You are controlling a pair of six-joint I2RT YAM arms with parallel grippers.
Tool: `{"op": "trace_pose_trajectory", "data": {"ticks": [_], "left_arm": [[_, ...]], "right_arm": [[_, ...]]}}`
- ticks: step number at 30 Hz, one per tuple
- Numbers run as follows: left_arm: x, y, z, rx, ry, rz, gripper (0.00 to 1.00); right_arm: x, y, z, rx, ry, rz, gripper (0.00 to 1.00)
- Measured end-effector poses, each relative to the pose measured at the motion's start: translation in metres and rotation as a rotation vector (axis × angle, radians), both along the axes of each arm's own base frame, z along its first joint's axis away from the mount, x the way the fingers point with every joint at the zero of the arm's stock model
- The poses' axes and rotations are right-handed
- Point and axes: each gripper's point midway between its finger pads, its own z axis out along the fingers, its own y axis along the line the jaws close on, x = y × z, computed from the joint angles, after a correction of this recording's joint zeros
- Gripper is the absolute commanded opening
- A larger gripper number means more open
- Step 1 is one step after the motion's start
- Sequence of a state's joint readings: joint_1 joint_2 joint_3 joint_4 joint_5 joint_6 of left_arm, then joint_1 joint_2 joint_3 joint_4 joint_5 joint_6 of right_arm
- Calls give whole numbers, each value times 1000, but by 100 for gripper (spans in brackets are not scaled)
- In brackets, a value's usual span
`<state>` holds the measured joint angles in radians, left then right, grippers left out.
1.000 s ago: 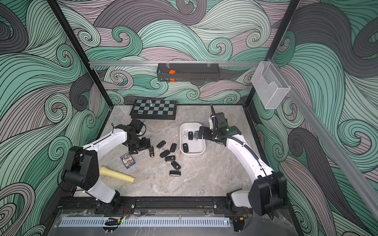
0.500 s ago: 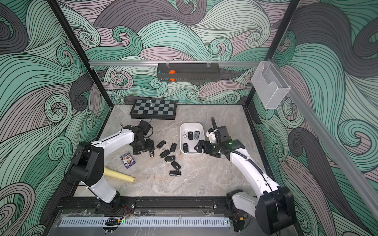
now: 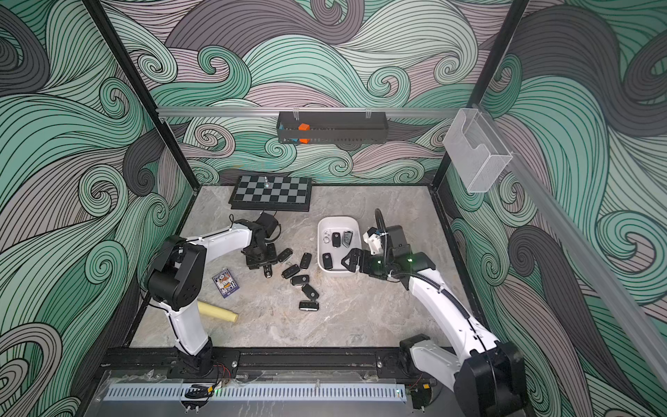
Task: Place the car key into the storage box
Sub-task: Pick up the car key from the center of the board.
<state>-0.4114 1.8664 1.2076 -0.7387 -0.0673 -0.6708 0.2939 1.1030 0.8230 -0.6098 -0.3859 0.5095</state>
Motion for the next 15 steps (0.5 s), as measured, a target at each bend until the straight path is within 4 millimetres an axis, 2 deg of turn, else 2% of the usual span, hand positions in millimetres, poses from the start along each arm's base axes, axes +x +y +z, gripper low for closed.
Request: {"op": "trace_pose_trajectory", "data": {"ticks": [10,15], "left_arm": [[-3,1,-7,16,-6,0,43],[-2,2,-6,20,-17,4,29]], "right_arm": [[0,0,-1,1,3,-3,99],[0,0,-3,-2,12,-2,99]]}}
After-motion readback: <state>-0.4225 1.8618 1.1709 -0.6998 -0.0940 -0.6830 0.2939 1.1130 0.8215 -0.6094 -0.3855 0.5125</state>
